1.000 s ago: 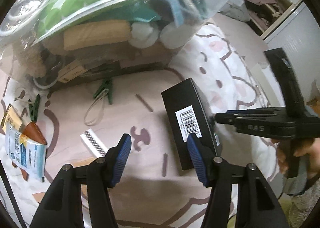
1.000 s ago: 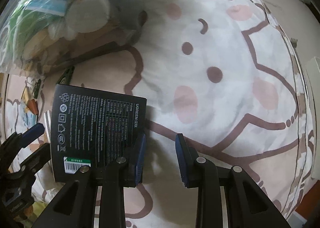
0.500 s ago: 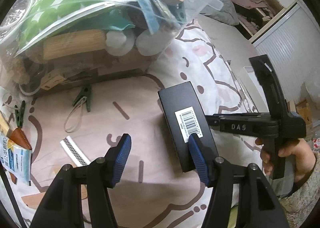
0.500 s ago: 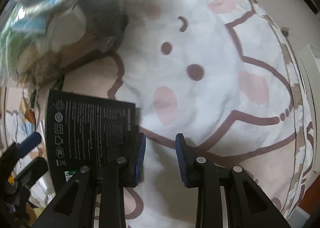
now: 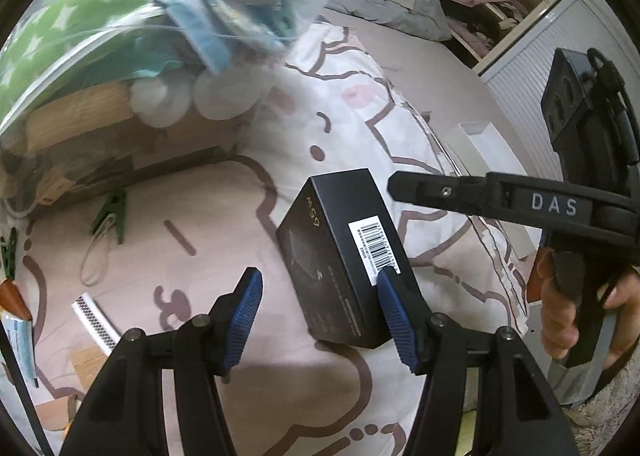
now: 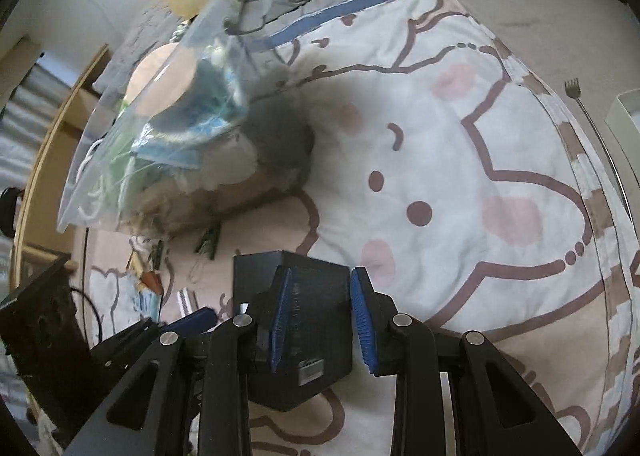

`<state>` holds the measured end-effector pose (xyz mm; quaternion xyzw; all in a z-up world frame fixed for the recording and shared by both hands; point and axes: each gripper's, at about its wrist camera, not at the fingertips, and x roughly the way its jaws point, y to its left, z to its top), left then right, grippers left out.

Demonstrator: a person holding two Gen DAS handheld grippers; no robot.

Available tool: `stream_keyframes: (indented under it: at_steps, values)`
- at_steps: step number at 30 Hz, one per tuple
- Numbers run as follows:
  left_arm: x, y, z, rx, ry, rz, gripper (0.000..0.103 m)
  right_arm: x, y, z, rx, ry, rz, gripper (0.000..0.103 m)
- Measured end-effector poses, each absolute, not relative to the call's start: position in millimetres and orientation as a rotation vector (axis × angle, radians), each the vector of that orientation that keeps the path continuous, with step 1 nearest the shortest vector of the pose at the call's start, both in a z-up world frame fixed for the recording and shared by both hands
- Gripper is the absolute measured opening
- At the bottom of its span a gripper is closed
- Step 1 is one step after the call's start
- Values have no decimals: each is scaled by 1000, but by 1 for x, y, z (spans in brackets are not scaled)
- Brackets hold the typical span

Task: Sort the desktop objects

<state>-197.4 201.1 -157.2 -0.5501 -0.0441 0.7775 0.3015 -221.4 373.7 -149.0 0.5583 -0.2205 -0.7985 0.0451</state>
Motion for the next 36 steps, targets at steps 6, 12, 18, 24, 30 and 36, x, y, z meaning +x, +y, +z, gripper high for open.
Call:
stream_keyframes:
  at_steps: [6, 12, 18, 24, 30, 36]
  values:
    - [-197, 205, -159, -1454, -106, 2067, 63, -211, 368, -159, 1713, -664, -2381, 30]
    - [-200, 202, -157, -1466, -114, 2079, 63, -209, 366, -158, 1700, -624, -2393, 31]
    - [-201, 201, -155, -1460, -103, 2093, 63, -209, 365, -161, 1725, -547, -2439, 51]
    - [-199, 205, -156, -1448, -54, 2089, 63, -208, 367, -162, 1727, -559, -2428, 51]
    - [-201, 200, -159, -1468, -80, 2087, 69, -206, 377, -152, 1697, -532, -2463, 51]
    - [-202, 198, -158, -1464, -78, 2087, 70, -188, 397, -142, 1618, -511, -2535, 52]
